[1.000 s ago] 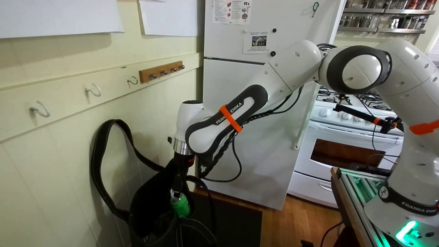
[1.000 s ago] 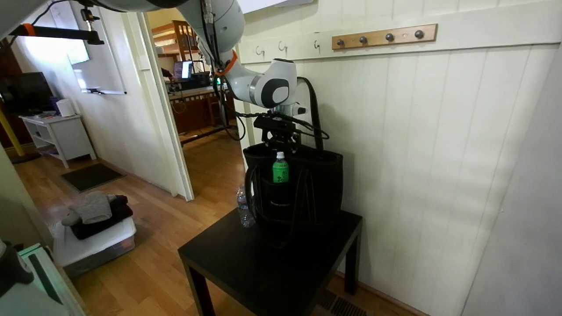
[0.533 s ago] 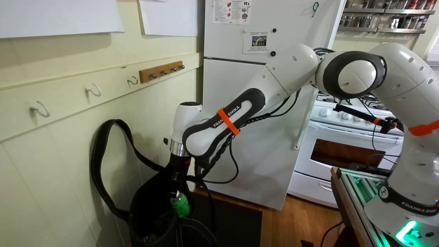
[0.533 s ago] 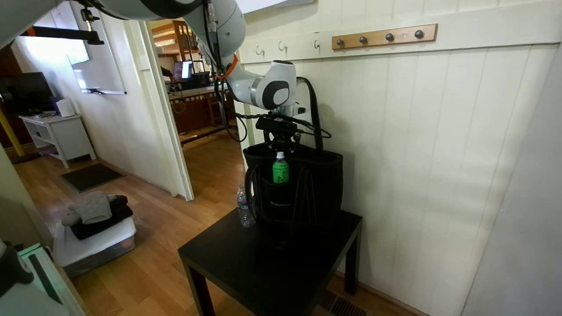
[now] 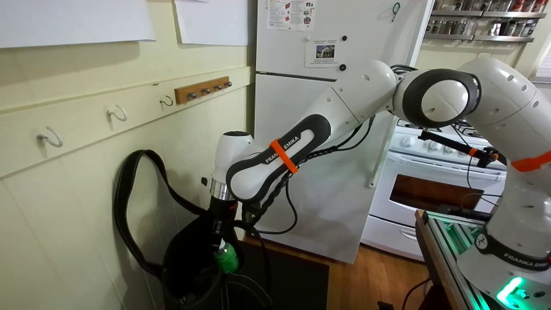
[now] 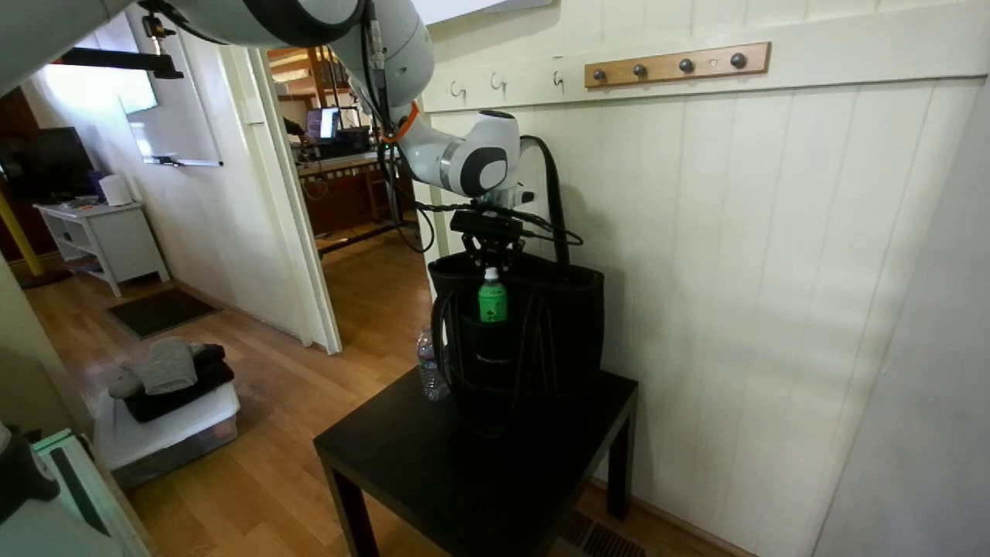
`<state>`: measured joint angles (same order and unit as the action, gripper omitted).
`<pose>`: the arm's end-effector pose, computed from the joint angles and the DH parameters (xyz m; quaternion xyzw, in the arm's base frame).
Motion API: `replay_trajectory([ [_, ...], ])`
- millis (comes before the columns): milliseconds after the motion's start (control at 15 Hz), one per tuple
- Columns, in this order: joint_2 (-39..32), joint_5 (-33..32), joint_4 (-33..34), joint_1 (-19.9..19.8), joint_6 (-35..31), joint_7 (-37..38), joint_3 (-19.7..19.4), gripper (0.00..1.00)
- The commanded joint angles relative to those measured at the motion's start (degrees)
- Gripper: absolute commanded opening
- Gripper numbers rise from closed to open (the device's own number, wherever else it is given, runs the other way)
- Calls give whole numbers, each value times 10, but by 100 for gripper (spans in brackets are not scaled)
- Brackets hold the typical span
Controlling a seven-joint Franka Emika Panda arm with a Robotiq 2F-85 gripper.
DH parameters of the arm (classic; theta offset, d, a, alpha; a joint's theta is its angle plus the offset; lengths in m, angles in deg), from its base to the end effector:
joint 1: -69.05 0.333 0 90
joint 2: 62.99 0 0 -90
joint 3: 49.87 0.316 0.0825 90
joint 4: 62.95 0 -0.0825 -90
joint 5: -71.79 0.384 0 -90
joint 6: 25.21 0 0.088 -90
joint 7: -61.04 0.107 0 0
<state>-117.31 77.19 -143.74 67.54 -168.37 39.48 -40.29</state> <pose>0.7340 0.0773 0.1494 -0.9760 -0.1809 -0.0850 0.0865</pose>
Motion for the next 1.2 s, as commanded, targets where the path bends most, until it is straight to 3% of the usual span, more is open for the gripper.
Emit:
replay_trajectory([
  [0, -1, -16, 8, -5, 4, -5, 1, 13],
  [467, 19, -24, 1, -8, 8, 2, -9, 11],
  [533, 19, -27, 2, -6, 16, 2, -10, 61],
  [600, 19, -24, 2, -8, 22, -1, -7, 62],
  [867, 15, -29, 8, -6, 59, -3, -8, 89],
  [1133, 14, -38, 11, -3, 75, -5, -12, 45],
])
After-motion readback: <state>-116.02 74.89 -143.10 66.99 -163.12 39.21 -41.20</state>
